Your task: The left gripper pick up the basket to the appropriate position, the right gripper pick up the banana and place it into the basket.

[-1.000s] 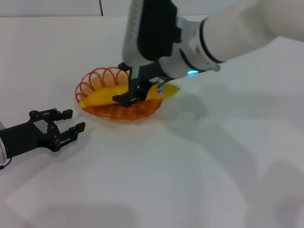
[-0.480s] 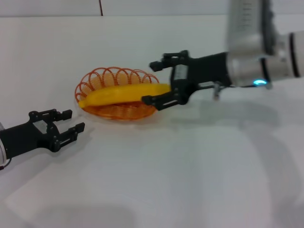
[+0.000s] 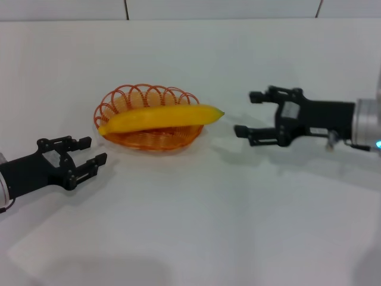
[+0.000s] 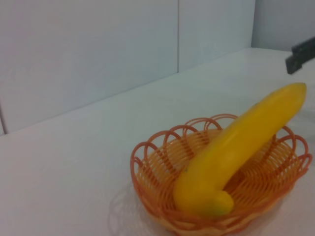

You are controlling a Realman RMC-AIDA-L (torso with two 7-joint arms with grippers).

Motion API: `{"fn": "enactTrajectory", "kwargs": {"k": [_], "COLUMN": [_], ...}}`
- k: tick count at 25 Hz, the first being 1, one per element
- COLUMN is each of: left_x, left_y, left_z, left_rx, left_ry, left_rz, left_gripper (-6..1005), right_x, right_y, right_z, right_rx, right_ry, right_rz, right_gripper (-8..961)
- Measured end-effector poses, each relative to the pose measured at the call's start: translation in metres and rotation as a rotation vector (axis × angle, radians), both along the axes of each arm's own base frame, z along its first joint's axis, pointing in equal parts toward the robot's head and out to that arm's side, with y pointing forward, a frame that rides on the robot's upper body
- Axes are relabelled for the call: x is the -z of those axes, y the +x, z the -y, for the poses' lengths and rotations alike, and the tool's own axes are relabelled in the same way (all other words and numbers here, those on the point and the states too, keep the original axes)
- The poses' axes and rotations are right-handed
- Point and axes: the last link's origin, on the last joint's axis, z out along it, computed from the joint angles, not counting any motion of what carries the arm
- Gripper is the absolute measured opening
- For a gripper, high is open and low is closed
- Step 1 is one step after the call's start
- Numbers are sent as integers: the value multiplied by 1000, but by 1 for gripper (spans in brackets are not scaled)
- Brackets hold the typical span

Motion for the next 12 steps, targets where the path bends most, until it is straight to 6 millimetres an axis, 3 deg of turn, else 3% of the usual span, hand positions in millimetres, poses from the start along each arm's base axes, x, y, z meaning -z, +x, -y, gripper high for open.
{"fn": "enactTrajectory", "kwargs": {"k": [12], "left_x": [3], "left_y": [1], "left_z": [1], "left_rx": [1], "left_ry": [-7], "left_rz": [7], "left_gripper": [500], "right_x": [0], "right_y": [26], "right_z": [22], "right_rx": [68], "right_ry": [19], "right_rz": [-9], "right_gripper": [905]}}
